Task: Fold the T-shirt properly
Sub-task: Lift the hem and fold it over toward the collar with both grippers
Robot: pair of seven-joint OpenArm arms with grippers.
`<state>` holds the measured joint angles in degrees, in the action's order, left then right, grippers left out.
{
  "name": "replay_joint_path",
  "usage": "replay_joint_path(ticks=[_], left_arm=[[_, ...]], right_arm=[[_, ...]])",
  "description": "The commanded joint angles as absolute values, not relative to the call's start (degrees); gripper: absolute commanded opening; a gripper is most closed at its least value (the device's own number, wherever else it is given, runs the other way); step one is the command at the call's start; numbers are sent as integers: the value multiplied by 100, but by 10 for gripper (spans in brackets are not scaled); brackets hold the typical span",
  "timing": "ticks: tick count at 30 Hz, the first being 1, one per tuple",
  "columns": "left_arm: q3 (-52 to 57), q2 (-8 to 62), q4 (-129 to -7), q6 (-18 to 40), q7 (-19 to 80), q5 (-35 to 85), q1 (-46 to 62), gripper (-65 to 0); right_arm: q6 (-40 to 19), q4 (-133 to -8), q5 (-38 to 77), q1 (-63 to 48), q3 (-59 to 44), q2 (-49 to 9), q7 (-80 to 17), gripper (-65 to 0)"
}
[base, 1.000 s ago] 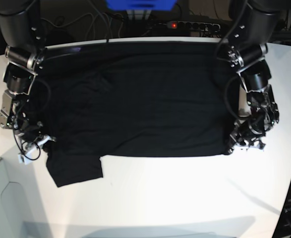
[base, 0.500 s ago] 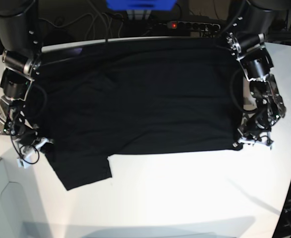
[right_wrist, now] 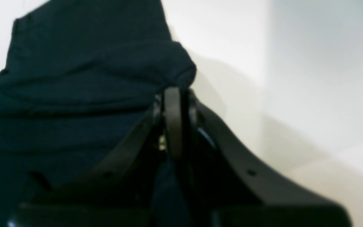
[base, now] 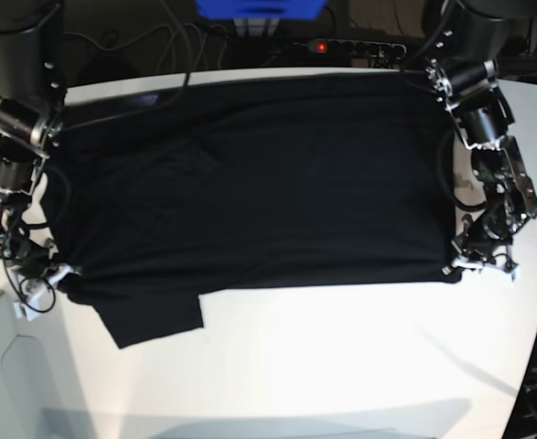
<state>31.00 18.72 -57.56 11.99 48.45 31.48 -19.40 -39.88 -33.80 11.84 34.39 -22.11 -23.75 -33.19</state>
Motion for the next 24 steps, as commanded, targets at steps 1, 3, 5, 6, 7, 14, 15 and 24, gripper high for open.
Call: replay_joint_path(ticks=[1, 3, 5, 6, 7, 14, 15, 24], left_arm=[[3125, 2018, -5947, 1209, 4699, 3178, -2097, -650], [3143, 2018, -6167, 1209, 4699, 3152, -2062, -650], [3143, 2018, -6457, 1209, 4699, 3125, -2035, -650], [3143, 2018, -6580, 1209, 4716, 3125, -2026, -650], [3143, 2018, -6686, 1209, 4743, 3125, -1982, -650], [3108, 1982, -7442, 1209, 4752, 3125, -1552, -650], [3108, 1974, -7547, 1209, 4752, 3125, -1429, -650], [3160, 1956, -8488, 1209, 4690, 3178, -382, -650]], right_arm=[[-4000, -3477, 1262, 3618, -2246, -2571, -3152, -650], [-4000, -3477, 1262, 3591, -2246, -2607, -3152, -650], [-4000, -3477, 1323, 3495, -2273, -2703, -3152, -650], [-4000, -3512, 1446, 3433, -2343, -2747, -3160, -650], [-4000, -3600, 1578, 3354, -2413, -2747, -3204, -650], [-4000, -5297, 1692, 2466, -2853, -2571, -4110, -650], [-4000, -5622, 1692, 2273, -2976, -2527, -4233, -650], [-4000, -7705, 1692, 1191, -3697, -1938, -4980, -650]])
